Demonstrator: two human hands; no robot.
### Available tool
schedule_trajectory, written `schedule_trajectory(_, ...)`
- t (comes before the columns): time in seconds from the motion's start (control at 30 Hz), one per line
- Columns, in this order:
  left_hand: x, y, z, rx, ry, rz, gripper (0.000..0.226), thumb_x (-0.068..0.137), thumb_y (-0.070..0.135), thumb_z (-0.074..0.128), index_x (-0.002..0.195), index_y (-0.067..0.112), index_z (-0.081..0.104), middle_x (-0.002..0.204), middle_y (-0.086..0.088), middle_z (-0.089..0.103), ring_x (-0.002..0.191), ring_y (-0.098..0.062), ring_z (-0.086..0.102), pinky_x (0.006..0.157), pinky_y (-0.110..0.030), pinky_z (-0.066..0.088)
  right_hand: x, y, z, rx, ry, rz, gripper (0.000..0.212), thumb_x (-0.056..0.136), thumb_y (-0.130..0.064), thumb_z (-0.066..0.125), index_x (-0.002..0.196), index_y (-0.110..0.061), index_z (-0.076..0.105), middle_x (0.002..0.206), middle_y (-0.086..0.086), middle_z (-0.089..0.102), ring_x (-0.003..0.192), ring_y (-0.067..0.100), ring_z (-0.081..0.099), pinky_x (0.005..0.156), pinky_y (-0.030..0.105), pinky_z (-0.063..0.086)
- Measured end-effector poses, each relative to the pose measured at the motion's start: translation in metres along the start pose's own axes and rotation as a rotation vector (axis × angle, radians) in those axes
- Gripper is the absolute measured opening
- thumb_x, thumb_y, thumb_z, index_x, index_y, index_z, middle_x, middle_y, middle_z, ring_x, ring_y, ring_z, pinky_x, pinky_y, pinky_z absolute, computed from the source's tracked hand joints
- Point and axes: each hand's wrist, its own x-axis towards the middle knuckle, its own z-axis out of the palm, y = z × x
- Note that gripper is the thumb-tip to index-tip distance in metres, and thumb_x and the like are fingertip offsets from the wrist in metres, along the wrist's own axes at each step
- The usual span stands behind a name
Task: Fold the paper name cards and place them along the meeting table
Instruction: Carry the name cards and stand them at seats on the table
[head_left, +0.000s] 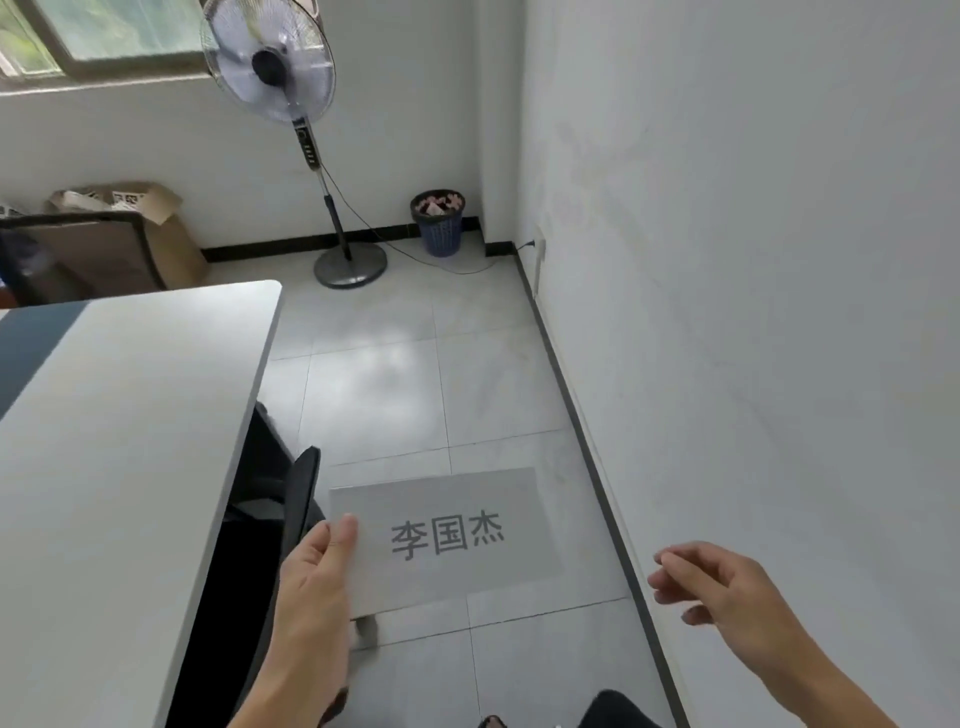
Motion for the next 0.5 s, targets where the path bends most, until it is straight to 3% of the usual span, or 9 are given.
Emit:
schedule_trajectory(0.07, 0.046, 0.020, 0.020, -0.013, -0.016, -0.001, 0.029, 0.097, 0.027, 0.048, 0.097, 0.004, 0.065, 0.084, -0.012, 0.075, 0.069, -0.020, 0.069, 0.067, -0.040, 0.052, 0.044, -0.021, 0.001, 0.014, 0.012, 0.000, 0.015, 0.092, -0.016, 0.059, 0.089, -0.007, 0.071, 0.080, 0.010, 0.076, 0.080, 0.028, 0.072, 0.064, 0.030, 0.049)
schedule_trajectory(0.2, 0.138, 0.040, 0.059, 0.000, 0.011, -0.025, 0.028, 0.097, 0.027, 0.048, 0.099, 0.006, 0.066, 0.086, -0.015, 0.075, 0.067, -0.023, 0.068, 0.054, -0.037, 0.047, 0.148, -0.045, 0.004, -0.002, -0.014, 0.046, 0.014, 0.092, -0.013, 0.060, 0.089, -0.005, 0.071, 0.077, 0.010, 0.076, 0.076, 0.027, 0.071, 0.061, 0.030, 0.048)
schedule_trajectory(0.3, 0.208, 0.056, 0.090, -0.012, 0.072, -0.029, 0.026, 0.097, 0.024, 0.048, 0.095, 0.006, 0.066, 0.079, -0.010, 0.076, 0.064, -0.018, 0.069, 0.052, -0.032, 0.050, 0.238, -0.074, 0.004, 0.000, -0.030, 0.060, 0.014, 0.091, -0.011, 0.060, 0.088, -0.003, 0.071, 0.076, 0.012, 0.076, 0.073, 0.026, 0.071, 0.059, 0.030, 0.048)
schedule_trajectory(0.5, 0.331, 0.121, 0.134, -0.074, 0.239, -0.026, 0.025, 0.095, 0.022, 0.051, 0.088, 0.004, 0.066, 0.091, -0.024, 0.073, 0.076, -0.031, 0.067, 0.077, -0.044, 0.052, 0.404, -0.179, 0.017, -0.054, -0.159, 0.008, 0.015, 0.092, -0.013, 0.060, 0.086, -0.003, 0.070, 0.078, 0.013, 0.076, 0.070, 0.022, 0.071, 0.061, 0.031, 0.046)
